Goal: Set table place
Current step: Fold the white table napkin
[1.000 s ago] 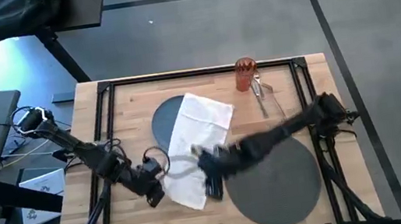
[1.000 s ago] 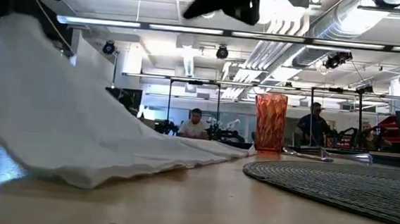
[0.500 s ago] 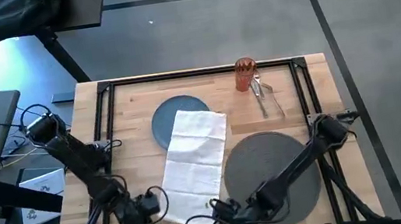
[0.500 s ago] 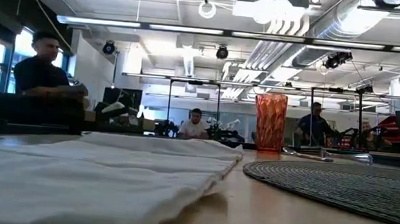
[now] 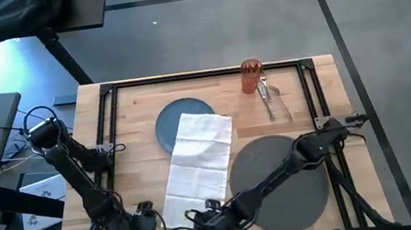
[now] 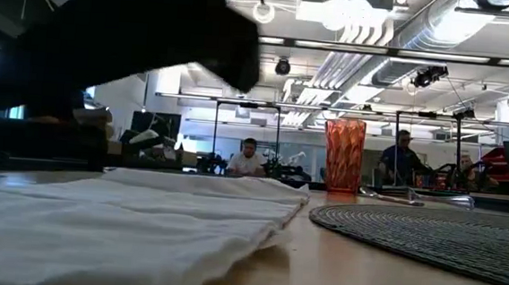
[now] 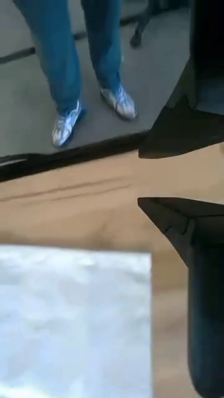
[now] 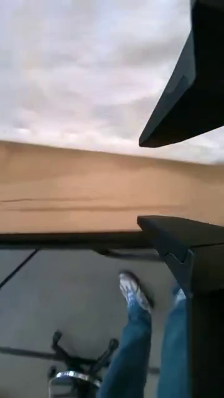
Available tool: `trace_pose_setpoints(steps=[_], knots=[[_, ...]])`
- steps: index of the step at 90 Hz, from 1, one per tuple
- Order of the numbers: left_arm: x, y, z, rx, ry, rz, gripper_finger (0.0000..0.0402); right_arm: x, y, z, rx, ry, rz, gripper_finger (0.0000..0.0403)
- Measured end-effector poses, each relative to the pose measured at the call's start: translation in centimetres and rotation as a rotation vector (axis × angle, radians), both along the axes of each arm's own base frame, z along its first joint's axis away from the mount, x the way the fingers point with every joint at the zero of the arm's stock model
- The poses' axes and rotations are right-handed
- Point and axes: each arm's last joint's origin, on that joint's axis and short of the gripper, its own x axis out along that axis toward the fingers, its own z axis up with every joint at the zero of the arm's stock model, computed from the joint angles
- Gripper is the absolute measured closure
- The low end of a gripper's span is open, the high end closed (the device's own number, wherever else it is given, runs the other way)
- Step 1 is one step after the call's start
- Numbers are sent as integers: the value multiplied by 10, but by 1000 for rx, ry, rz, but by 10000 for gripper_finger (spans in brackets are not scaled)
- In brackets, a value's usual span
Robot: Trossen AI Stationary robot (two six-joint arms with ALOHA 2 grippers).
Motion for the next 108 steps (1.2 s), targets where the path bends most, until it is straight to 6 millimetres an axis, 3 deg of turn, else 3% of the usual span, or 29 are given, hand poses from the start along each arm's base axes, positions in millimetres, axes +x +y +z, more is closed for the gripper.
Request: trace_pose_setpoints(steps=[15, 29, 42, 59, 71, 82, 108], knots=[[0, 0, -5, -14, 59, 12, 301, 1, -3, -30, -114, 107, -37, 258], [-3, -1, -5, -40, 110, 41, 300, -1, -3, -33, -77, 152, -58, 325], [-1, 0, -5, 20, 24, 40, 300, -7, -2, -24, -25, 243, -164, 394], [6, 1, -5, 225, -224, -2, 300, -4, 0, 13, 37, 246, -250, 401], [17, -7, -14, 325, -331, -112, 299, -3, -6, 18, 72, 254, -289, 402], [26, -14, -34, 316, -288, -218, 299, -3, -7, 20, 108, 284, -313, 402], [33, -19, -77, 321, -152, -174, 300, -14, 8, 25, 167, 330, -303, 401]])
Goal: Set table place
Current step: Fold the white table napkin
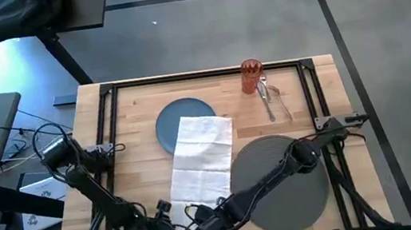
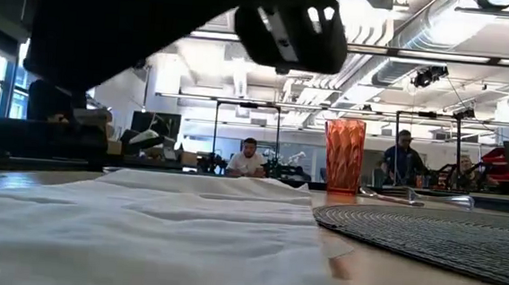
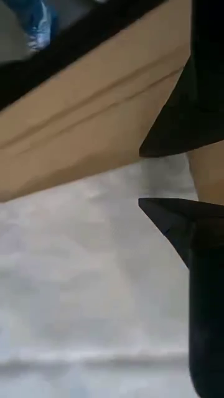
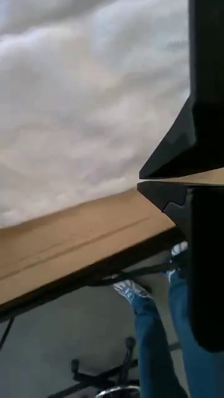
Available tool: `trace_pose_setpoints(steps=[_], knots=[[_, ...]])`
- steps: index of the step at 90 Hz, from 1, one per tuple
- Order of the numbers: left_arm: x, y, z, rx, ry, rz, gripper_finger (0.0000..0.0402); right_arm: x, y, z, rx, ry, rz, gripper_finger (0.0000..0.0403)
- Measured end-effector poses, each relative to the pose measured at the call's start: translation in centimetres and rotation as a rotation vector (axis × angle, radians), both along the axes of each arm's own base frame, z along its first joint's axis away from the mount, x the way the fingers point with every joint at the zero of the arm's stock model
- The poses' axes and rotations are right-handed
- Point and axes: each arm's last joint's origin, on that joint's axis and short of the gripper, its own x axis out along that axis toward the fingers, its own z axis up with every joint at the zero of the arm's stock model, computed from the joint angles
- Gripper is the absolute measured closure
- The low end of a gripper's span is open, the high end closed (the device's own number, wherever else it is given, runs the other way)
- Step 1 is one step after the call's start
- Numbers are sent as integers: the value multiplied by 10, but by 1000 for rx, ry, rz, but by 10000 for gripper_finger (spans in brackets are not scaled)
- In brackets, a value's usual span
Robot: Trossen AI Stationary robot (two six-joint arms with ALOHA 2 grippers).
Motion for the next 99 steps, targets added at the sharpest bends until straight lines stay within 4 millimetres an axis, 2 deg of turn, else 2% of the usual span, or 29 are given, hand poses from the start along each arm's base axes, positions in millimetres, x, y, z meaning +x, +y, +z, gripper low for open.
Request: trace_pose_setpoints(steps=[11, 23, 32, 41, 55, 66, 74, 83, 99], knots=[[0, 0, -10, -6, 43, 44, 313, -8, 13, 1, -2, -12, 43, 401], [-1, 0, -5, -40, 55, 74, 356, -18, 29, -2, -69, -53, 160, 394], [-2, 1, 1, -69, 55, 71, 392, -25, 35, -10, -110, -45, 204, 372], [-4, 4, 8, -86, 62, 109, 397, -28, 38, -18, -135, -57, 244, 336], [-8, 12, 24, -137, 57, 267, 400, -24, 33, -30, -201, -86, 224, 284], [-10, 20, 36, -193, 29, 429, 401, -15, 27, -29, -225, -146, 233, 262], [-8, 25, 46, -251, 16, 516, 401, -8, 24, -28, -240, -196, 274, 253], [-7, 33, 45, -247, 48, 601, 401, -4, 19, -27, -277, -222, 317, 250], [-1, 41, 44, -246, 99, 634, 401, 0, 16, -47, -325, -199, 411, 249]])
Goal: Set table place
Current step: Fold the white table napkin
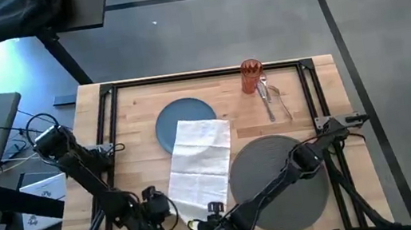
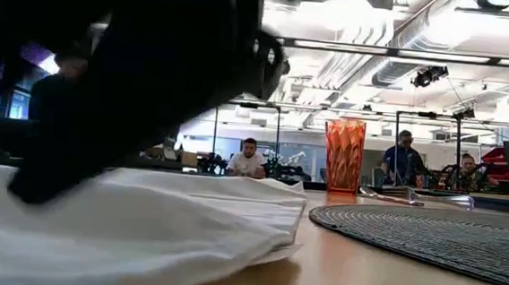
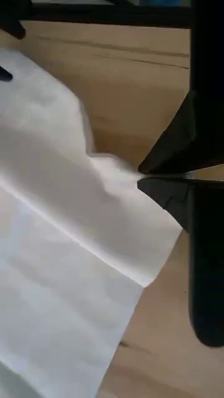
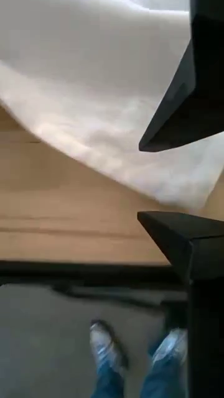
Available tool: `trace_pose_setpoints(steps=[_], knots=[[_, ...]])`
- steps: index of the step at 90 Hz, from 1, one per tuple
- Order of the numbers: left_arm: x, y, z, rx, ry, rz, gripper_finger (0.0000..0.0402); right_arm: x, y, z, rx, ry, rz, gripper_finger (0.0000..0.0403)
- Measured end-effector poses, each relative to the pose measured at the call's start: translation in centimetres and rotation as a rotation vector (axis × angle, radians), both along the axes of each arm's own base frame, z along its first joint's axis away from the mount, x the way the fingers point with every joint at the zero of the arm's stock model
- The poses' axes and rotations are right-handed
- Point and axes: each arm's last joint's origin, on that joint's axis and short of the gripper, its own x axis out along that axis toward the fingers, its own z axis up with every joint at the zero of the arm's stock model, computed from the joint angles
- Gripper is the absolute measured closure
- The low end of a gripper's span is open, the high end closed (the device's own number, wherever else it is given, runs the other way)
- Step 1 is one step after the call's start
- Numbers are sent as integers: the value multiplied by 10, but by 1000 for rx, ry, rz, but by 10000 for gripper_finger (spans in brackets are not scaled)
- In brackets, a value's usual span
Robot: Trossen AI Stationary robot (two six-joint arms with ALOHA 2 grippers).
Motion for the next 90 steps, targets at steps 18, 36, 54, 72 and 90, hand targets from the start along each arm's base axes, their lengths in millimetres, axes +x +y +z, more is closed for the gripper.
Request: trace_pose_setpoints(steps=[18, 36, 54, 72, 90], knots=[[5, 5, -1, -1, 29, -23, 401, 2, 4, -11, 33, 3, 4, 256], [4, 3, -1, -25, 80, -106, 401, -1, -3, -14, 11, 63, -111, 365], [-10, -10, 11, -126, 117, -308, 402, 7, -4, 10, 140, 70, -221, 400], [-30, -20, 49, -231, 29, -414, 401, 7, 5, 81, 436, -92, -223, 402], [-42, -11, 87, -256, -121, -375, 401, -1, -5, 118, 441, -164, -351, 402]])
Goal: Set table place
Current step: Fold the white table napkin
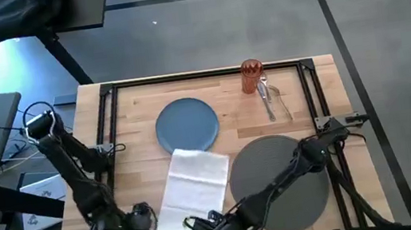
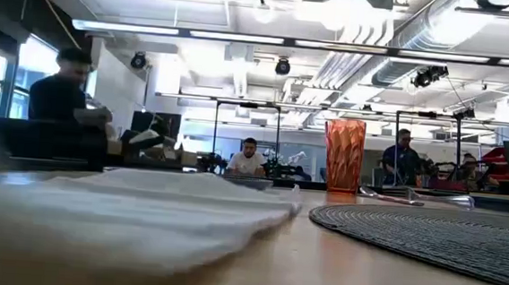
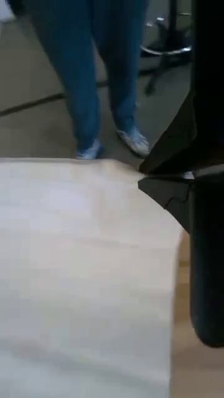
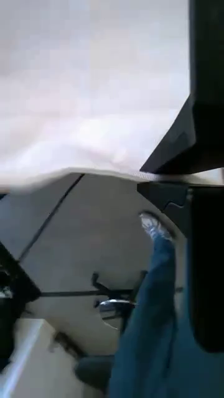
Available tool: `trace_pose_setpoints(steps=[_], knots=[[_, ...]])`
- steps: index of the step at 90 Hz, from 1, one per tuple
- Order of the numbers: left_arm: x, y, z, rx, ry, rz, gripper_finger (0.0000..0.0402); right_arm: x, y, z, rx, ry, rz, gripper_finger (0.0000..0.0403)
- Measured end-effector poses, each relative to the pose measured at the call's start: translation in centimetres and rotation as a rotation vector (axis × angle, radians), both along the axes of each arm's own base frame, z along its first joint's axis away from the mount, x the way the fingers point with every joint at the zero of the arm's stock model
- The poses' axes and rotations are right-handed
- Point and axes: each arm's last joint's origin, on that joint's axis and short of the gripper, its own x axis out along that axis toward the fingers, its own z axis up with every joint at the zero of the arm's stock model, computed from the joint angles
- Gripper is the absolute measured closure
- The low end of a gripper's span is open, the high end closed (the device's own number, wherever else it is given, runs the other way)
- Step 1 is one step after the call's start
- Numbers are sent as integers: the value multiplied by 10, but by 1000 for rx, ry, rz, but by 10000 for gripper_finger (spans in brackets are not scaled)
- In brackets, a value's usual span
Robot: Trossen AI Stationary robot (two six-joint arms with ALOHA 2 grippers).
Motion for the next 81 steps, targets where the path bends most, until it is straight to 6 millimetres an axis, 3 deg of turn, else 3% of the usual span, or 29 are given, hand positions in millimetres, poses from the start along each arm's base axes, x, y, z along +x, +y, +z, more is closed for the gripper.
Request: trace_pose_setpoints(steps=[10, 32, 56, 81], knots=[[0, 18, 4, 113, -54, 118, 401, -6, -25, 13, -85, 67, -133, 403], [22, 61, -6, 409, -77, 328, 401, -9, -85, -13, -258, 423, -229, 403], [54, 109, -20, 571, -42, 431, 401, -9, -136, -22, -416, 620, -181, 403], [74, 144, -22, 617, 12, 436, 401, 0, -171, -28, -565, 652, 7, 403]])
